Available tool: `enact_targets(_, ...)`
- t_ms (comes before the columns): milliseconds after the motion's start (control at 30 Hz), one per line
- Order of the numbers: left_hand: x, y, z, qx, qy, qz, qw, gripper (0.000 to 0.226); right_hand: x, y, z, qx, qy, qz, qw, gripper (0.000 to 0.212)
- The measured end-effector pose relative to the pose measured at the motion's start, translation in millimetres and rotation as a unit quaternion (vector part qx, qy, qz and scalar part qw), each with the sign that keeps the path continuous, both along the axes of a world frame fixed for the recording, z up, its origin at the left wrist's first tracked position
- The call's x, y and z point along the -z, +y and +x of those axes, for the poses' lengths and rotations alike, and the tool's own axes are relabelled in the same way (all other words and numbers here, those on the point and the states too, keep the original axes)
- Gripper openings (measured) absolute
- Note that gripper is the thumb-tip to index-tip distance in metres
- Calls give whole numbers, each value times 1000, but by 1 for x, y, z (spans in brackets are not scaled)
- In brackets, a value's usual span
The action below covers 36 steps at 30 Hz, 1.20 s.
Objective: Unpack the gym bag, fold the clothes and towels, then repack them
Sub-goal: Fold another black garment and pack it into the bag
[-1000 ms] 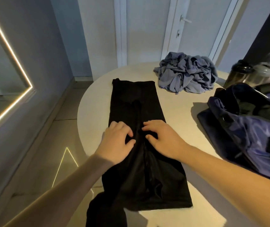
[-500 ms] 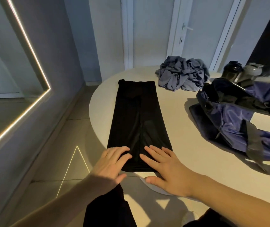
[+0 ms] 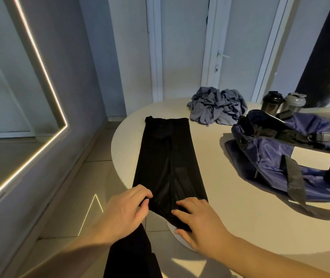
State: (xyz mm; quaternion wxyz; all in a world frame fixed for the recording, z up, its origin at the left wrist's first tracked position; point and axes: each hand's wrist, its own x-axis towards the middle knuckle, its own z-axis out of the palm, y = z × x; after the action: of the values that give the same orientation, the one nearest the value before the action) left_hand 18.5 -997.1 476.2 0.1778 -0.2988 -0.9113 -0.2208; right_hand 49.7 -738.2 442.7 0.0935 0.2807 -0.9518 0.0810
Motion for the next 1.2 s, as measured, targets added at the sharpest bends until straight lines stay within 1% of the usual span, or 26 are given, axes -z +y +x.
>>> enact_targets(33,-3,0,1,4,-4,1,1000,18,0,-1,1,-4,9,-3,1000,42)
enact_targets(100,-9,0,3,16,-3,7,1000,20,-7,-1,3,-14,3,-9,1000,40)
enact_targets(167,-20,0,7,24,-17,26,999,19,-24,1,7,-14,-53,-46,997,41)
enact_targets(233,-31,-1,13,21,-43,58,997,17,-47,8,11,-10,-127,-96,987,38)
enact_targets(300,-42,-2,17,10,-55,94,994,19,-71,12,10,-16,-175,-122,977,33)
enact_targets(367,-53,-1,16,5,-74,127,989,22,-96,16,6,-31,-214,-129,968,24)
enact_targets(433,-62,1,9,-2,-97,152,984,22,-115,20,-7,-36,-234,-107,966,15)
enact_targets(567,-70,3,-29,-19,-107,186,977,19,-141,25,-61,-24,-242,-82,967,16)
enact_targets(633,-71,5,-60,-38,-120,194,973,17,-150,25,-99,-8,-234,-69,970,15)
enact_targets(700,-71,10,-97,-53,-134,202,969,18,-156,22,-140,-8,-239,-51,970,8)
enact_targets(733,-69,13,-116,-59,-143,207,966,18,-157,18,-160,-6,-241,-38,970,11)
enact_targets(867,-53,22,-188,-92,-167,188,964,18,-142,8,-238,26,-224,35,974,20)
enact_targets(967,-32,26,-229,-114,-184,163,962,18,-118,1,-274,47,-226,57,971,23)
enact_targets(1033,-15,28,-247,-129,-190,136,964,20,-101,-2,-286,56,-231,49,970,26)
enact_targets(1100,1,27,-257,-154,-188,105,964,22,-81,-3,-290,71,-219,9,973,33)
enact_targets(1167,12,27,-260,-169,-146,60,973,28,-63,1,-284,94,-179,-25,979,37)
enact_targets(1200,16,27,-258,-159,-116,41,980,31,-55,3,-280,99,-152,-26,983,36)
